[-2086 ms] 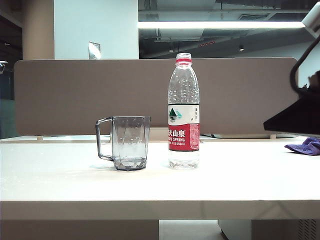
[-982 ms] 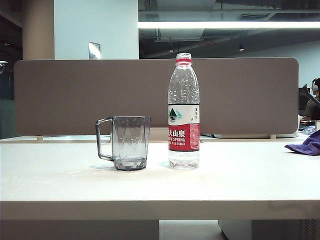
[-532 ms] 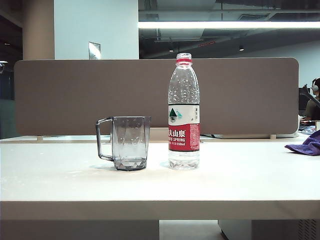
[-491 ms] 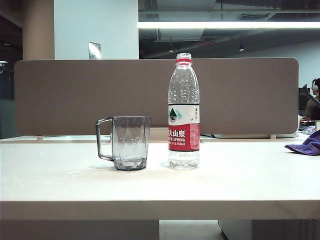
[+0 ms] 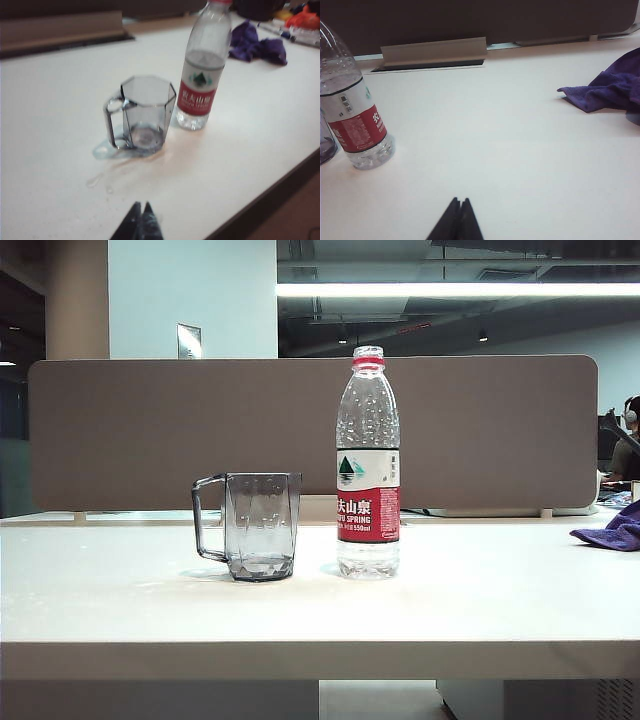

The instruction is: Pick up the mineral water bottle on the table and pour a little water into the mug.

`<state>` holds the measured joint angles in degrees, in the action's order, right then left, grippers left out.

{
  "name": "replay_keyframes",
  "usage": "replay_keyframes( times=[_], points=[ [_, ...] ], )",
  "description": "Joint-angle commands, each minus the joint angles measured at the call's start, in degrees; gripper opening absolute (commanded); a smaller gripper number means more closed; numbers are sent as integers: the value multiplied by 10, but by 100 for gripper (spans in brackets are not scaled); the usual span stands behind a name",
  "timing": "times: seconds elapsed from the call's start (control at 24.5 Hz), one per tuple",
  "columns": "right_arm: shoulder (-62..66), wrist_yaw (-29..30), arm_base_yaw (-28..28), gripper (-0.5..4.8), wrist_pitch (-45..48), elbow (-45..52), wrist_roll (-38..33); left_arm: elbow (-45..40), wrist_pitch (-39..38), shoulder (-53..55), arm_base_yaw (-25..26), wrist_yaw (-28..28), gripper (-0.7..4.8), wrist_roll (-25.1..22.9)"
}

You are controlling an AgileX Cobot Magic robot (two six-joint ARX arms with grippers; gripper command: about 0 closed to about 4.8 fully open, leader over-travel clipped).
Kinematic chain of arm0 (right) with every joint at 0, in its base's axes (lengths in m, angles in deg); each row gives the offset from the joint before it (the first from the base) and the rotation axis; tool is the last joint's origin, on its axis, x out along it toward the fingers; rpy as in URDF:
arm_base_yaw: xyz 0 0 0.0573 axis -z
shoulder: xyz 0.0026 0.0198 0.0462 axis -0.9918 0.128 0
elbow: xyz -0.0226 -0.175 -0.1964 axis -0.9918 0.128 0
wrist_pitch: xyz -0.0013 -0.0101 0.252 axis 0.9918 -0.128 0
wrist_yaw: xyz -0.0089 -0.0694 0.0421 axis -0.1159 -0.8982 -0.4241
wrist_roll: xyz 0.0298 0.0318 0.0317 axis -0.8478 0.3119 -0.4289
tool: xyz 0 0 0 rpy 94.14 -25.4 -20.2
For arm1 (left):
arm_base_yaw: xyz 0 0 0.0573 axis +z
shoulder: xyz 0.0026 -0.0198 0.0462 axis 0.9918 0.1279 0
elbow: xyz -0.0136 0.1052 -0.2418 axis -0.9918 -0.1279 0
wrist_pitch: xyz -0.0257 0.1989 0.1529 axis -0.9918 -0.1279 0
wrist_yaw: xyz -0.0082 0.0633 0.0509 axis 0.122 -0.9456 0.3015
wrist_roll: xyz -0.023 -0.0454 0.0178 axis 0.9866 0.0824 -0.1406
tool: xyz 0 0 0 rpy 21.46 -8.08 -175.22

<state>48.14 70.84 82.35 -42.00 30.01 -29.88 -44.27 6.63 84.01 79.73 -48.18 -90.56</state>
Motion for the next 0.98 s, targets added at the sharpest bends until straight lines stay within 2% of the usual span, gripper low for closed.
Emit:
replay_keyframes(
  times=[0.04, 0.29, 0.37, 0.45, 0.53, 0.74, 0.98],
  points=[
    [-1, -2, 0, -5, 7, 4, 1, 1, 2, -32, 3, -1, -5, -2],
    [-1, -2, 0, -5, 7, 4, 1, 1, 2, -105, 3, -1, -5, -2],
    [-1, -2, 0, -5, 7, 4, 1, -4, 2, -124, 4, -9, -5, -20],
    [-1, -2, 0, -5, 7, 4, 1, -24, 4, -144, 4, -68, -5, -22],
    [-1, -2, 0, -5, 7, 4, 1, -49, 8, -165, 4, -120, -5, 7],
    [-1, -1, 0, -5, 7, 4, 1, -101, 2, -173, 4, -331, -5, 66],
    [-1, -2, 0, -5, 7, 4, 1, -141, -13, -173, 4, -337, -5, 64]
  ],
)
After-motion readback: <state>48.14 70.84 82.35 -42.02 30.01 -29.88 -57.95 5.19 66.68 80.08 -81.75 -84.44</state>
